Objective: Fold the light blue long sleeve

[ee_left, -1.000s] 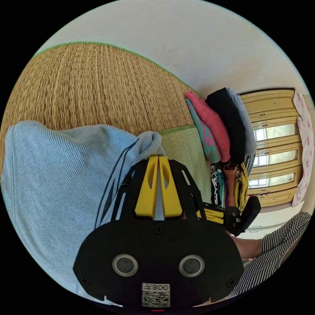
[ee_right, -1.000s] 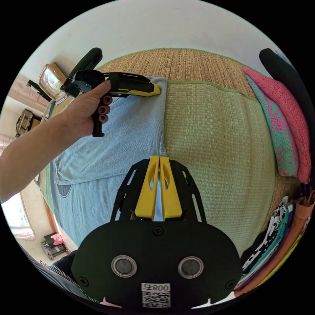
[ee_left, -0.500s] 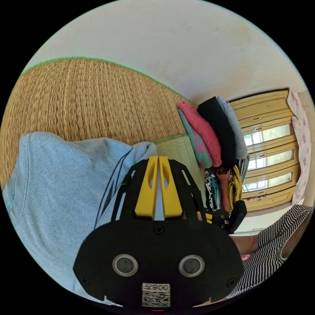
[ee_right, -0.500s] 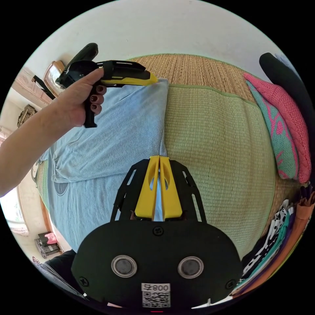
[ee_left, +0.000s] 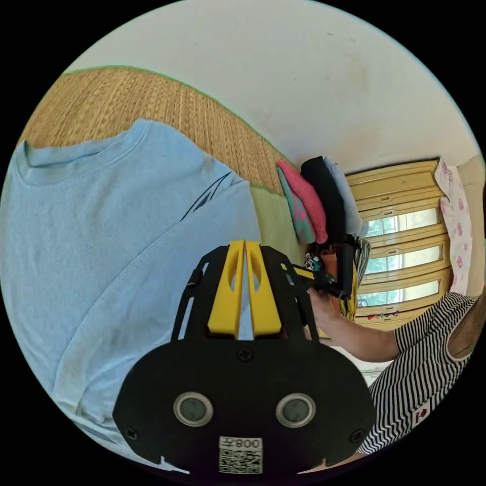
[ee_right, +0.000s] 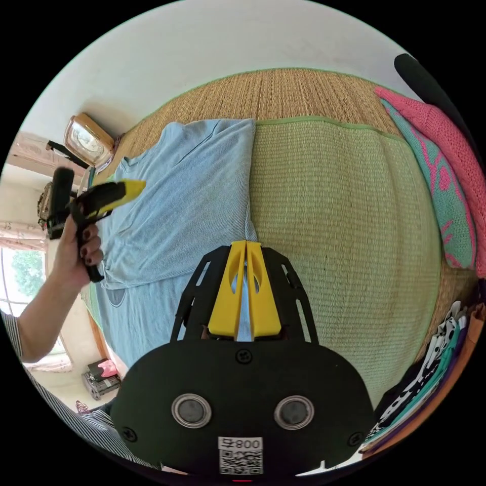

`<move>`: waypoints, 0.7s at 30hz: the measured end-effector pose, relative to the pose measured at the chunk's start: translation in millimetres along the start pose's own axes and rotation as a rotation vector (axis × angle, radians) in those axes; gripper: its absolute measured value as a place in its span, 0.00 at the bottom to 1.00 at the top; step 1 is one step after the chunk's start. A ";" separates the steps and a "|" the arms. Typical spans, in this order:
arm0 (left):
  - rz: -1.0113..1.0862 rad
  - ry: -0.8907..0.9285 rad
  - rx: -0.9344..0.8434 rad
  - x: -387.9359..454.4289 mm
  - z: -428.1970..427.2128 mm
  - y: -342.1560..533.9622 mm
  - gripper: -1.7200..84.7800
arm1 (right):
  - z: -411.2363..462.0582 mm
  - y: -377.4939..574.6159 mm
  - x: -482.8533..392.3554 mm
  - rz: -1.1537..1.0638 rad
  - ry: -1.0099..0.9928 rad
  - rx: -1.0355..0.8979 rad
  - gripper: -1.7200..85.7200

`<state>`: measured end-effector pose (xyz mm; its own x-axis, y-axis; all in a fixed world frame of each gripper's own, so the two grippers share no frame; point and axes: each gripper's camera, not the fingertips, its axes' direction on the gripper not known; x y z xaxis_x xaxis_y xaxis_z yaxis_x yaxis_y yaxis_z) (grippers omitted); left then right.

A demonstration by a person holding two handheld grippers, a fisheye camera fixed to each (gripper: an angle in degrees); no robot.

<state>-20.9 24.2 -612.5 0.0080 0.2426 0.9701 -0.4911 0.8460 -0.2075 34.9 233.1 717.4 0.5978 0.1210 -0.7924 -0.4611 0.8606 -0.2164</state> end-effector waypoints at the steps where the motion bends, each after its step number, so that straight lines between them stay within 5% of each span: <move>1: -0.077 -0.008 0.051 -19.1 -27.3 33.3 0.03 | -0.3 -2.1 2.3 0.010 -0.020 -0.013 0.02; 10: -0.714 -0.025 0.681 -177.8 -214.4 280.0 0.10 | -19.4 -13.4 -0.4 0.087 -0.111 0.003 0.02; 21: -0.815 -0.195 0.908 -298.2 -351.8 396.6 0.14 | 84.7 -14.2 -166.6 -0.291 -0.150 -0.254 0.02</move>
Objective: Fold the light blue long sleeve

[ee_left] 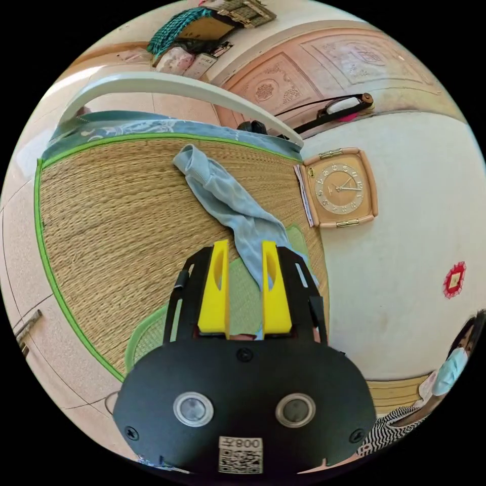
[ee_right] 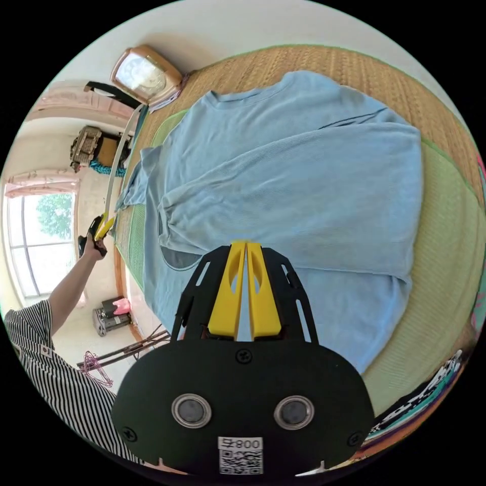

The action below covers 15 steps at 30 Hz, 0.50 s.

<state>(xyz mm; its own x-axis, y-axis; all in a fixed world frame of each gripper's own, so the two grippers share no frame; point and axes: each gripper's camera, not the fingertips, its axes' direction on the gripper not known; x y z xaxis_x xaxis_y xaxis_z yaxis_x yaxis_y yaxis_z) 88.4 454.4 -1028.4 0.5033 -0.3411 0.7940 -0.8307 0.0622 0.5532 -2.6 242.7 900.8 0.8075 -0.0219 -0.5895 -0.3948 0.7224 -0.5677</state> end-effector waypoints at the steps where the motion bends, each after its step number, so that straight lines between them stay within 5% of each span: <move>1: -0.026 0.018 0.014 -14.1 -3.9 -10.8 0.14 | 5.2 -3.3 -5.3 -0.010 -0.012 -0.005 0.02; 15: -0.138 0.088 0.064 -137.0 -20.5 -35.8 0.07 | 64.5 -47.6 -63.6 -0.164 -0.217 -0.101 0.02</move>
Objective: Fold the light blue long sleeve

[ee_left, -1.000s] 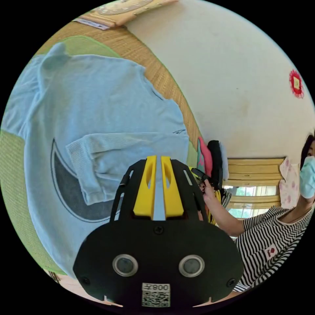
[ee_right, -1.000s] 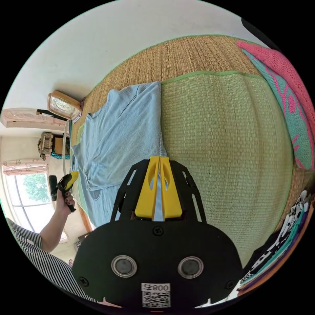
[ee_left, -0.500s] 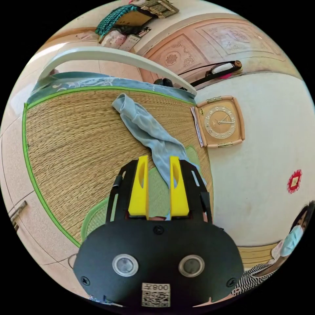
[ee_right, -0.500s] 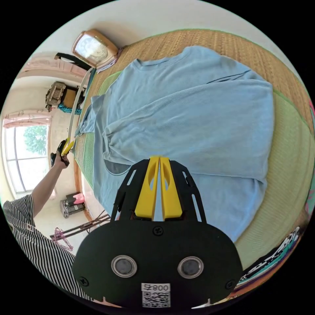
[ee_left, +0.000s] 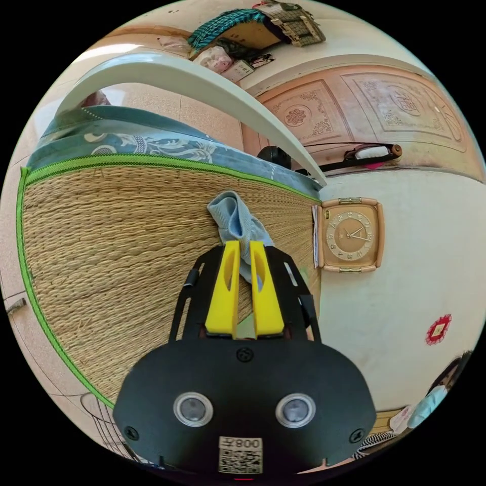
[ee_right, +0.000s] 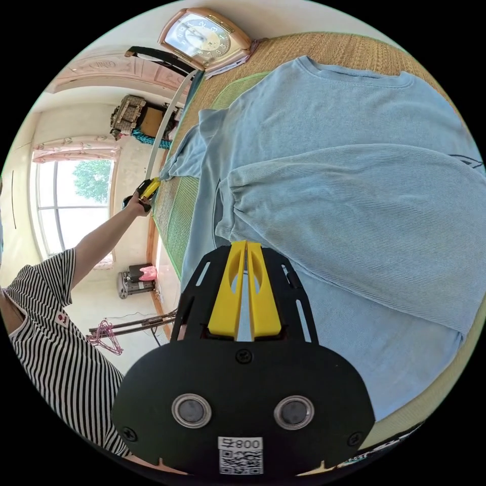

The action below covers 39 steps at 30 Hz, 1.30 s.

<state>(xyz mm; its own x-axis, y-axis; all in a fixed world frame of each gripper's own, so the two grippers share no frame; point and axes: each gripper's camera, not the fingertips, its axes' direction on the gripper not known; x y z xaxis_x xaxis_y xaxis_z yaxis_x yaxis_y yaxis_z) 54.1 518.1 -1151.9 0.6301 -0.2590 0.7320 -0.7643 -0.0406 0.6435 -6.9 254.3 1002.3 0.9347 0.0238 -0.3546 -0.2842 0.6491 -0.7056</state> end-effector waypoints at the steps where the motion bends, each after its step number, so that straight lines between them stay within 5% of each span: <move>1: 0.007 0.084 0.010 -3.0 -5.3 7.5 0.07 | 2.6 -3.4 -2.7 -0.006 -0.024 -0.002 0.03; 12: -0.103 0.518 -0.028 -26.3 -24.0 152.4 0.06 | 64.2 -104.9 -74.5 -0.064 -0.552 -0.052 0.11; 21: -0.113 0.516 -0.184 -39.9 -14.0 214.9 0.06 | 68.2 -121.8 -59.5 0.123 -0.623 -0.059 0.11; 32: -0.195 0.529 -0.222 -76.1 -36.2 253.7 0.15 | 23.2 -141.6 -79.4 0.035 -0.652 -0.091 0.04; 39: -0.392 0.835 -0.266 -87.4 38.0 286.0 0.19 | -9.5 -162.2 -108.3 -0.018 -0.633 -0.105 0.03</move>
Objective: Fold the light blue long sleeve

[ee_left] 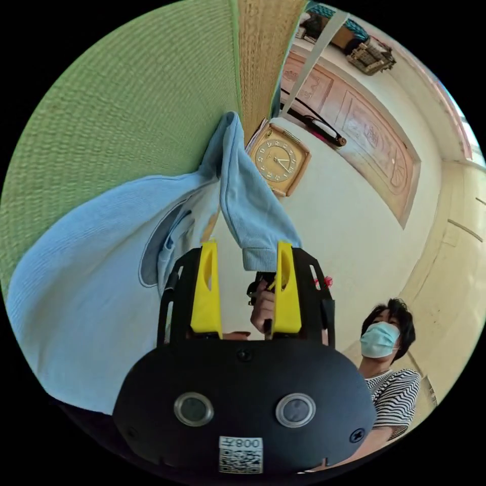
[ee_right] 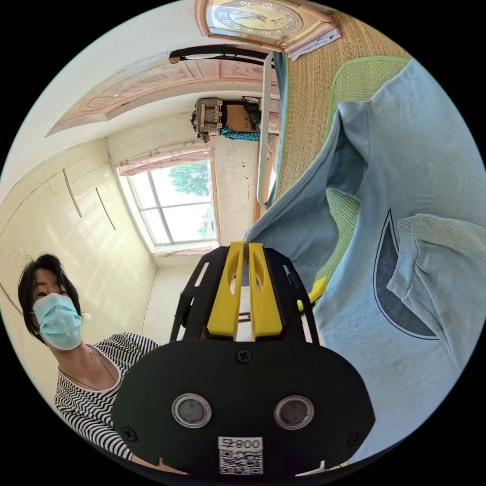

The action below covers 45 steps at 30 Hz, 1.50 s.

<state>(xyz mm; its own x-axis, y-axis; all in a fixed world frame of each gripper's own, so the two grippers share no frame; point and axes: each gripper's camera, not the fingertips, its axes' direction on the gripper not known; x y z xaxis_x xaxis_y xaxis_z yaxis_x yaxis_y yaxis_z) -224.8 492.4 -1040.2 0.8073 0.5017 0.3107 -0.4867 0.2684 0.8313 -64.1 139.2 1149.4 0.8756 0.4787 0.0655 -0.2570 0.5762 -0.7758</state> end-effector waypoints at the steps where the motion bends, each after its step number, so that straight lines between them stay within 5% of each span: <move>1: 0.005 0.023 -0.020 -2.4 12.8 2.3 0.18 | -0.5 -1.5 -3.2 -0.003 0.000 -0.003 0.03; 4: 0.058 0.234 -0.020 -0.5 38.5 11.9 0.15 | -4.5 -8.2 -17.7 -0.012 -0.006 -0.015 0.03; 8: 0.123 0.271 -0.009 20.0 55.2 25.4 0.11 | -16.4 -15.8 -37.9 -0.030 0.016 -0.034 0.03; 23: 0.135 0.071 -0.343 44.0 222.5 115.3 0.07 | -148.4 0.7 -113.9 -0.071 0.283 -0.095 0.03; 45: -0.010 -0.451 -0.546 -91.2 393.7 166.3 0.08 | -245.6 -12.5 19.9 0.171 0.450 -0.180 0.04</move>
<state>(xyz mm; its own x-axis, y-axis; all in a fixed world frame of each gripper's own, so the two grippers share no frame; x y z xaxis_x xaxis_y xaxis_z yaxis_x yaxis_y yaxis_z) -248.0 167.5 -748.9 0.8145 0.1395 0.5631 -0.4813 0.7044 0.5217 57.1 -21.1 1006.2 0.9268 0.2003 -0.3177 -0.3720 0.3725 -0.8502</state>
